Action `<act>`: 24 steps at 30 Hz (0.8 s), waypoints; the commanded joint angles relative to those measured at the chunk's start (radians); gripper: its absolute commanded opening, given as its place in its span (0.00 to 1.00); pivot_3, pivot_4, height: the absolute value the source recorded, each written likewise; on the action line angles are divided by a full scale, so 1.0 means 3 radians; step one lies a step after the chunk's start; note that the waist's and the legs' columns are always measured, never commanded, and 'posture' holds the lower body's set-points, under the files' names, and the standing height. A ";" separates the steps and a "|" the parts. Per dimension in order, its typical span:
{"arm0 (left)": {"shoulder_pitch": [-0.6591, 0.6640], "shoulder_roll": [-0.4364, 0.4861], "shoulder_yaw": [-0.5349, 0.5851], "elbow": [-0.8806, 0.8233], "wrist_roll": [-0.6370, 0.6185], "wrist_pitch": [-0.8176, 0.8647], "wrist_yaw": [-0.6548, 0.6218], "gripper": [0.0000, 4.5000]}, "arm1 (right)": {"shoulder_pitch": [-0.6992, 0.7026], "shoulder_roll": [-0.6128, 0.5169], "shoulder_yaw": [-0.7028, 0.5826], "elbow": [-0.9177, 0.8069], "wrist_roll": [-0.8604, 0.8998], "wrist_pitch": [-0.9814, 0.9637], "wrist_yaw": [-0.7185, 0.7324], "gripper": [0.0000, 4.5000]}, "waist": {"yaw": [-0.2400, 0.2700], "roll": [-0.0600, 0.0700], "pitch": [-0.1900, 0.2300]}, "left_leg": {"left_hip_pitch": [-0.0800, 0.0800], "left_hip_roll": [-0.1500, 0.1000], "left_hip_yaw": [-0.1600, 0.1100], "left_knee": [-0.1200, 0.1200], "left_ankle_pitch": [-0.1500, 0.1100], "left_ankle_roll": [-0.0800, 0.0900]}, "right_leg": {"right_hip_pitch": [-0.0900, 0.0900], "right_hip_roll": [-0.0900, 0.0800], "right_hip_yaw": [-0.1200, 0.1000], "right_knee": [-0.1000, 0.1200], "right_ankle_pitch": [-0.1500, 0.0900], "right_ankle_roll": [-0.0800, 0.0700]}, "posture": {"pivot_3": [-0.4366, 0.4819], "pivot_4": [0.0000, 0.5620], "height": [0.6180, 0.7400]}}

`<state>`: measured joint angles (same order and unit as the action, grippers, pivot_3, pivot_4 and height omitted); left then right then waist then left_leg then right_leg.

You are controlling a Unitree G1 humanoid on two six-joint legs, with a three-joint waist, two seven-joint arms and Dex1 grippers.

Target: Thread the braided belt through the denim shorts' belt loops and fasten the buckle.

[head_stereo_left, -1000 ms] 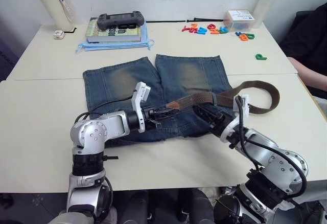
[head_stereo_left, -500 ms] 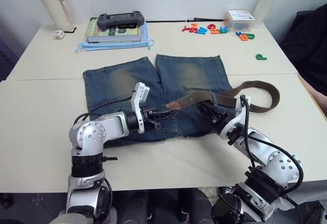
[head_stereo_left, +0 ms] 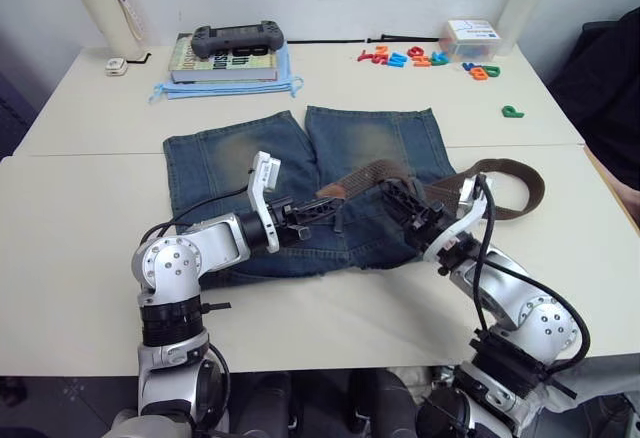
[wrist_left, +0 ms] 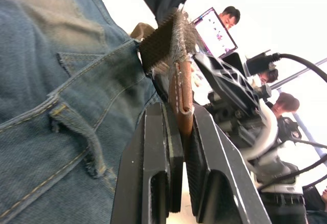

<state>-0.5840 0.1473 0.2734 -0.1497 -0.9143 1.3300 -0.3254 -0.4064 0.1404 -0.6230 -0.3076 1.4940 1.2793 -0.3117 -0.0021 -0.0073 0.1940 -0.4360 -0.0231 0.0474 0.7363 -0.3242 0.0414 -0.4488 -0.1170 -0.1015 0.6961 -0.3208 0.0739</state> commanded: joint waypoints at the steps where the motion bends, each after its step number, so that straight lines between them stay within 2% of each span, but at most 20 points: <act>1: -0.0079 -0.0024 0.0040 -0.0035 -0.0112 -0.0008 0.0047 0.00 | 0.0103 -0.0095 0.0297 -0.0083 0.0393 -0.0291 -0.0108 0.54 | -0.0002 0.0000 0.0000 | 0.0000 0.0000 0.0000 0.0000 0.0000 0.0000 | 0.0000 0.0000 0.0000 0.0000 0.0000 0.0000 | 0.48 0.27 0.40; 8: -0.0053 -0.0011 -0.0001 -0.0073 -0.0129 -0.0001 0.0036 0.00 | 0.0223 -0.0286 0.0544 -0.0105 0.0594 -0.0595 -0.0183 0.54 | 0.0003 0.0000 0.0000 | 0.0000 0.0000 0.0000 0.0001 0.0000 0.0001 | 0.0000 0.0000 0.0000 -0.0001 0.0000 0.0000 | 0.48 0.27 0.40; 24: 0.0010 0.0008 -0.0036 -0.0169 -0.0278 0.0077 0.0049 0.00 | 0.0178 -0.0687 0.0795 -0.0033 0.0750 -0.1131 -0.0146 0.54 | 0.0006 0.0000 0.0000 | -0.0002 0.0002 0.0000 0.0001 0.0000 0.0002 | 0.0000 0.0000 -0.0001 -0.0003 0.0000 0.0000 | 0.48 0.27 0.40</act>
<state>-0.5803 0.1401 0.2653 -0.1580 -0.9670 1.3535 -0.3038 -0.3403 -0.0428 -0.4128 -0.2995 1.6753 0.9834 -0.3671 -0.0002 -0.0074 0.1940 -0.4367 -0.0227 0.0473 0.7365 -0.3243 0.0419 -0.4489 -0.1170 -0.1017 0.6953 -0.3209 0.0740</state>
